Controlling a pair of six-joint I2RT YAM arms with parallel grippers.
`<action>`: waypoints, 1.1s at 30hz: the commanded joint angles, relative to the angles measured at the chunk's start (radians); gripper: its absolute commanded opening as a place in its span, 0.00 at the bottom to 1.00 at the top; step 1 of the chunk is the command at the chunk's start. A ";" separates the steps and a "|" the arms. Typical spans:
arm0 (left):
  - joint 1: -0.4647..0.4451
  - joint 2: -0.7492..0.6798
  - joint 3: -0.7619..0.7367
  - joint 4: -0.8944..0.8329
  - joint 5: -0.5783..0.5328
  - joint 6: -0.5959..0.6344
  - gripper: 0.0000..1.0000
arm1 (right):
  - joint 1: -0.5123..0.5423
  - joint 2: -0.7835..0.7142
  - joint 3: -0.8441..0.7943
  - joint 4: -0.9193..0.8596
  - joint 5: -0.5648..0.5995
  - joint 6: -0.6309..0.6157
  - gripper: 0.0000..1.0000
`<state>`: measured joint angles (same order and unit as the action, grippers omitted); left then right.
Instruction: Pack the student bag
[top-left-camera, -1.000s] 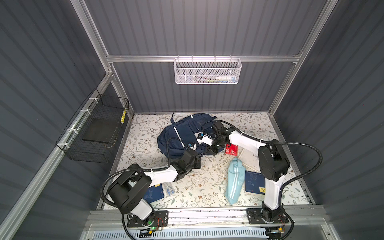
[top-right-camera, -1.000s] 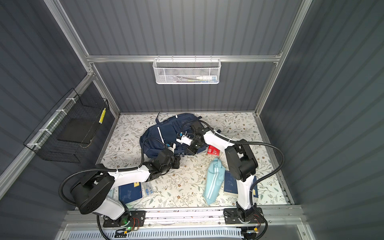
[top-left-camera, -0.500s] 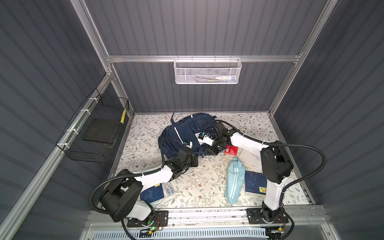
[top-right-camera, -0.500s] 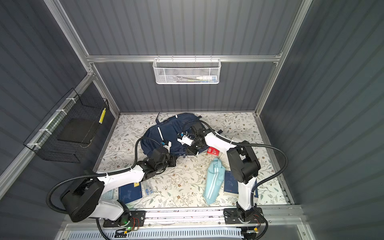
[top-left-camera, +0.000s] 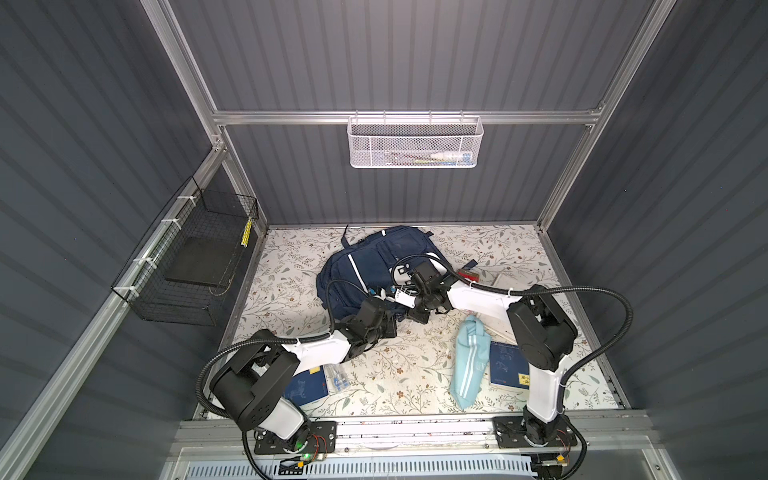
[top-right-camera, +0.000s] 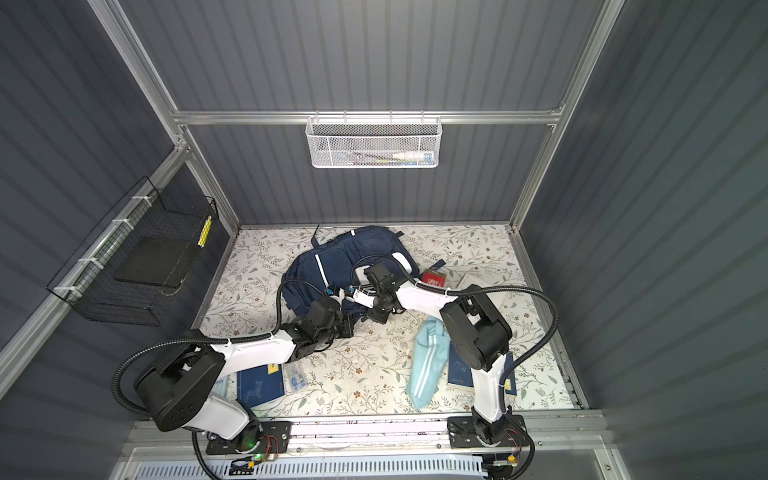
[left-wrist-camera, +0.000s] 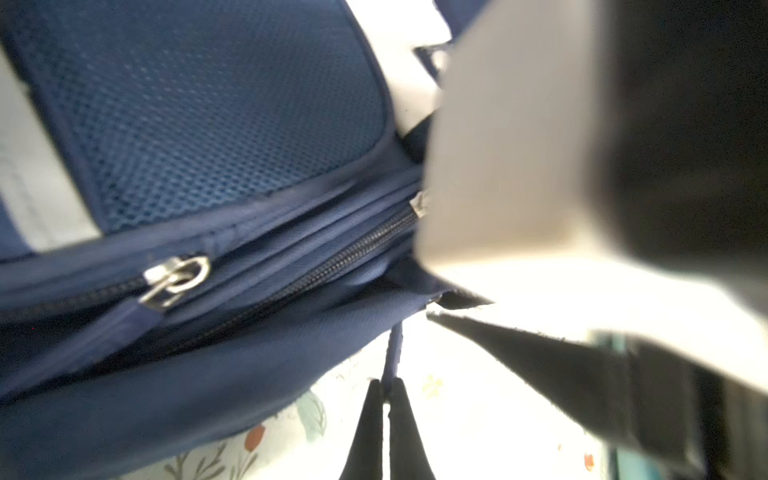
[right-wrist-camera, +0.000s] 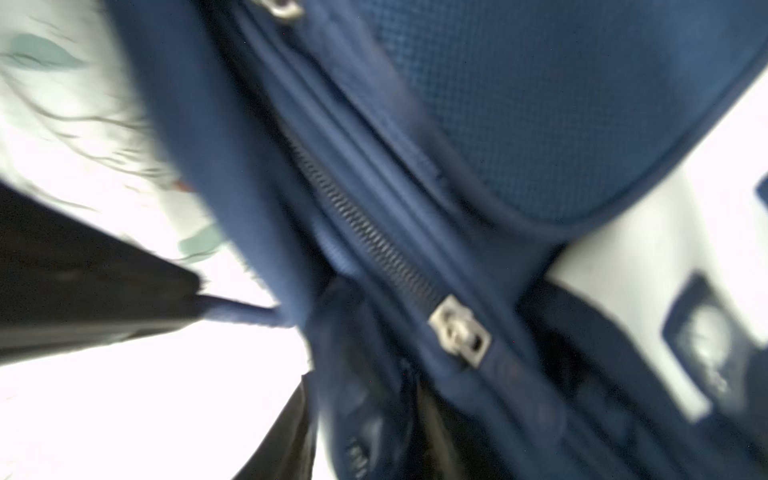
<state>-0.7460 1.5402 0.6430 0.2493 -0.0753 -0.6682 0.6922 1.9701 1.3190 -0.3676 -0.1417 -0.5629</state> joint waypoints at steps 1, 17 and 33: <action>0.006 0.022 -0.016 0.032 -0.003 -0.003 0.00 | -0.005 0.021 0.039 -0.008 0.023 -0.007 0.10; -0.027 0.072 0.042 0.025 -0.031 0.251 0.48 | -0.008 -0.008 0.084 -0.149 -0.170 -0.014 0.00; -0.052 0.124 0.031 0.138 -0.059 0.274 0.60 | -0.014 0.022 0.114 -0.184 -0.184 -0.005 0.00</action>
<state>-0.7601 1.6657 0.6510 0.3431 -0.1612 -0.4892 0.6563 1.9701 1.4067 -0.5304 -0.2638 -0.5678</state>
